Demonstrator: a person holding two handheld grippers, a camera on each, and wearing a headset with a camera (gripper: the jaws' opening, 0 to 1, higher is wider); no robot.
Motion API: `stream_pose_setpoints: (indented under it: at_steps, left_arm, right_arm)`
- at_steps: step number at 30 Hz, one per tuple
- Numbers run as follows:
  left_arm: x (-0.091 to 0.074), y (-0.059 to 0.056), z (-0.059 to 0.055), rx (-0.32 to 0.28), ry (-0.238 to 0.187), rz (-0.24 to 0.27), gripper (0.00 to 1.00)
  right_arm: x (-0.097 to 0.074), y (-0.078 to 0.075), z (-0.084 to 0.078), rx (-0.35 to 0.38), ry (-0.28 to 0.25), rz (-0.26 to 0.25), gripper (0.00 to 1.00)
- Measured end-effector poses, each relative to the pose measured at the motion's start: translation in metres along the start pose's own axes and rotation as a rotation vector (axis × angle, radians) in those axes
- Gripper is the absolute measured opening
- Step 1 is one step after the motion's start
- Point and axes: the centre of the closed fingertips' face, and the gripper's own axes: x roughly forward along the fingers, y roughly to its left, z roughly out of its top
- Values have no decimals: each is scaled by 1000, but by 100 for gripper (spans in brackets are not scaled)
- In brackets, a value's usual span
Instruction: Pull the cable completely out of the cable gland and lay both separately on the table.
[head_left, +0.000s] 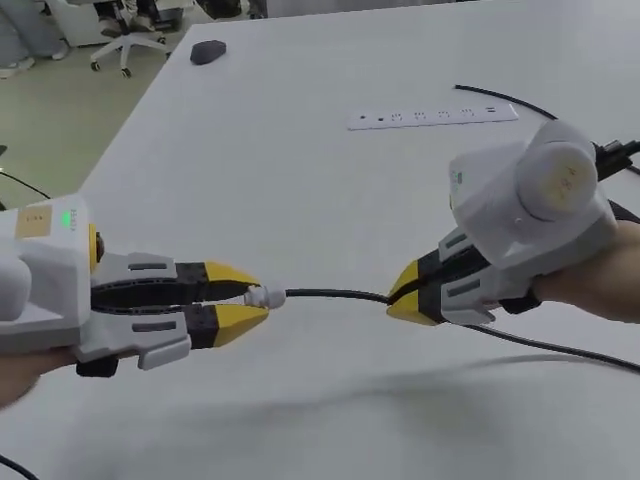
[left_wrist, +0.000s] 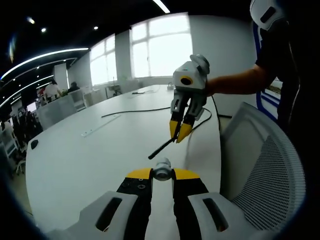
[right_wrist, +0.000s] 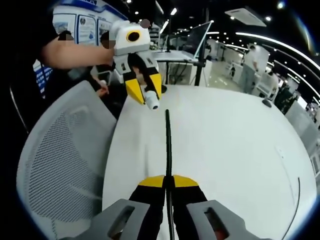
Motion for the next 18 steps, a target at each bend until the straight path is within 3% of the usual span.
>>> stream_pose_setpoints:
  at_steps: [7,8,11,14,17,18]
  left_arm:
    - [-24,7,-19,-69,-26,50,15]
    - [-28,7,-24,-73,-24,54,15]
    - [-37,7,-36,-99,-28,69,15]
    - [-44,8,-45,-127,-43,88,15]
    - [-50,9,-55,-130,-19,106,15]
    - [-54,9,-57,-148,-34,109,15]
  right_arm:
    - [14,0,17,30,-10,10,0]
    - [18,-1,23,84,-25,4,0]
    - [31,-3,40,152,-72,12,0]
    - [43,-2,50,158,-77,23,0]
    - [56,3,60,169,-86,39,0]
    - [60,3,63,170,-89,37,0]
